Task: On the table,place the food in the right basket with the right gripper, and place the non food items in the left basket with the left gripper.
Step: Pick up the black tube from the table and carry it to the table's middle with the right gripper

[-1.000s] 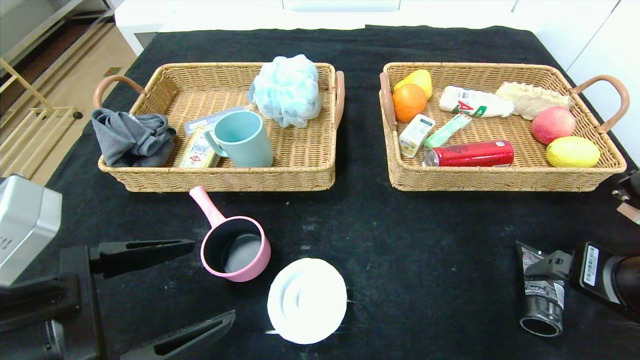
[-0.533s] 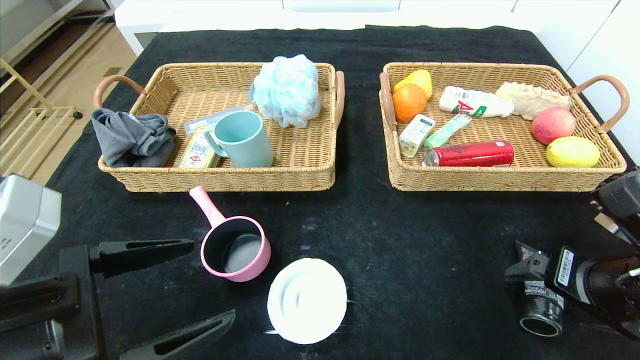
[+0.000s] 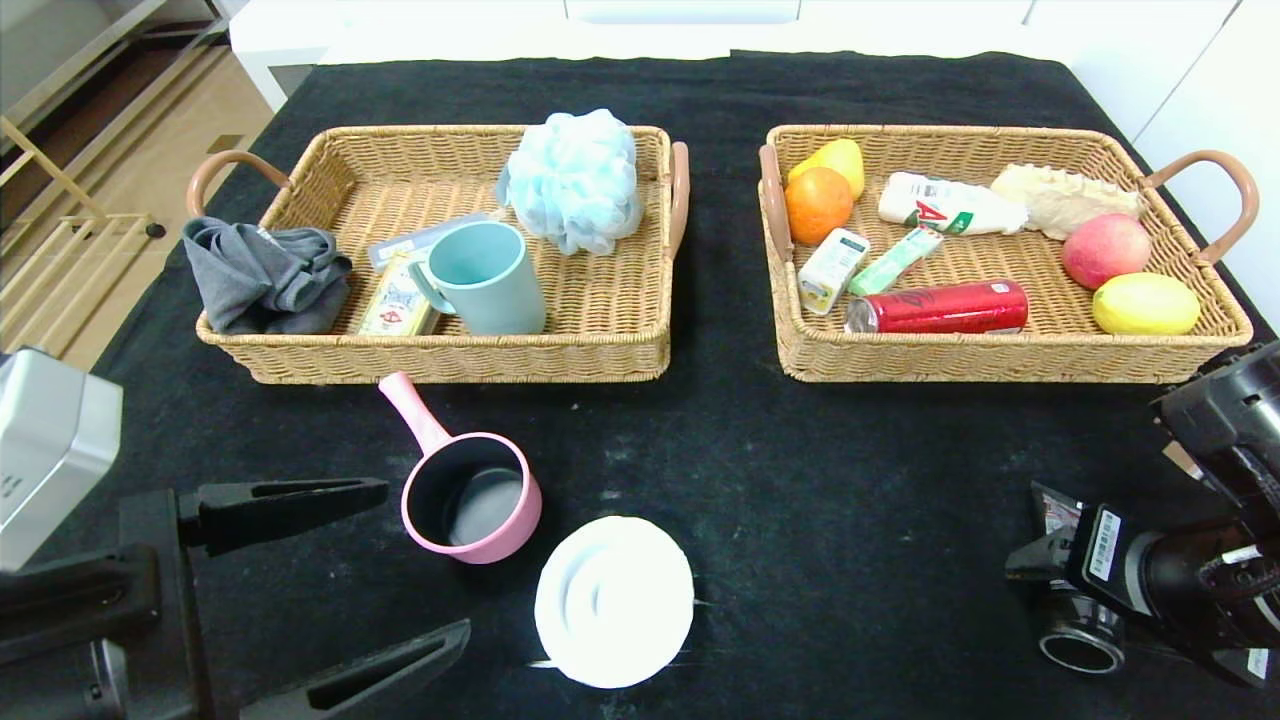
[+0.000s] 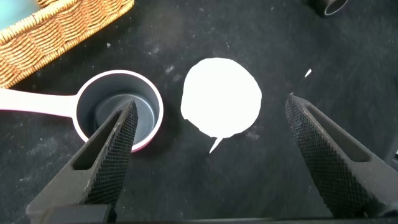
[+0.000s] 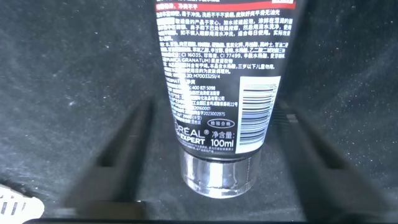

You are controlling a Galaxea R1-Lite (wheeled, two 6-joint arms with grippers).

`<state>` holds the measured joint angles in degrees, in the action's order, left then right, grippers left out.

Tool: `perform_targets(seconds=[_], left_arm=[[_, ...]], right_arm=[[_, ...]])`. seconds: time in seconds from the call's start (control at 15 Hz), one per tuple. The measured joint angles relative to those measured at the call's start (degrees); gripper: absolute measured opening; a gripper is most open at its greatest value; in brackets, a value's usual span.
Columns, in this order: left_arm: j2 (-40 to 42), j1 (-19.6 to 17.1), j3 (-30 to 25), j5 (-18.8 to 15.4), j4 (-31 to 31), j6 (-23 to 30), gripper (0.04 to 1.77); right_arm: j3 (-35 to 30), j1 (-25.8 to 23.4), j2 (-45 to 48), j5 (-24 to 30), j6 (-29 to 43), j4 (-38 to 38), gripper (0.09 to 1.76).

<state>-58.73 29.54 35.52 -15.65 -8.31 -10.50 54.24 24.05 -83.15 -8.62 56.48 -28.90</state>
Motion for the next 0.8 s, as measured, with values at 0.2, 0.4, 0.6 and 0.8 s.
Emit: perform_targets(seconds=[0.2,0.4,0.6,0.8], left_arm=[[-0.05,0.00,0.02,0.00,0.02,0.00,1.72],[-0.17,0.00,-0.09,0.02,0.05,0.00,1.72],[-0.24,0.00,-0.11,0.02,0.05,0.00,1.72],[-0.28,0.00,-0.16,-0.07,0.00,0.00,1.72]], right_arm=[[-0.38,-0.02,-0.44,-0.09,-0.09,0.05,0.92],[-0.62,-0.13,-0.89,-0.09,-0.09,0.27,0.86],[-0.74,-0.18,-1.29,-0.11,-0.11,0.24,0.86],[-0.72,0.06,-1.41,-0.11,-0.20,0.22,0.86]])
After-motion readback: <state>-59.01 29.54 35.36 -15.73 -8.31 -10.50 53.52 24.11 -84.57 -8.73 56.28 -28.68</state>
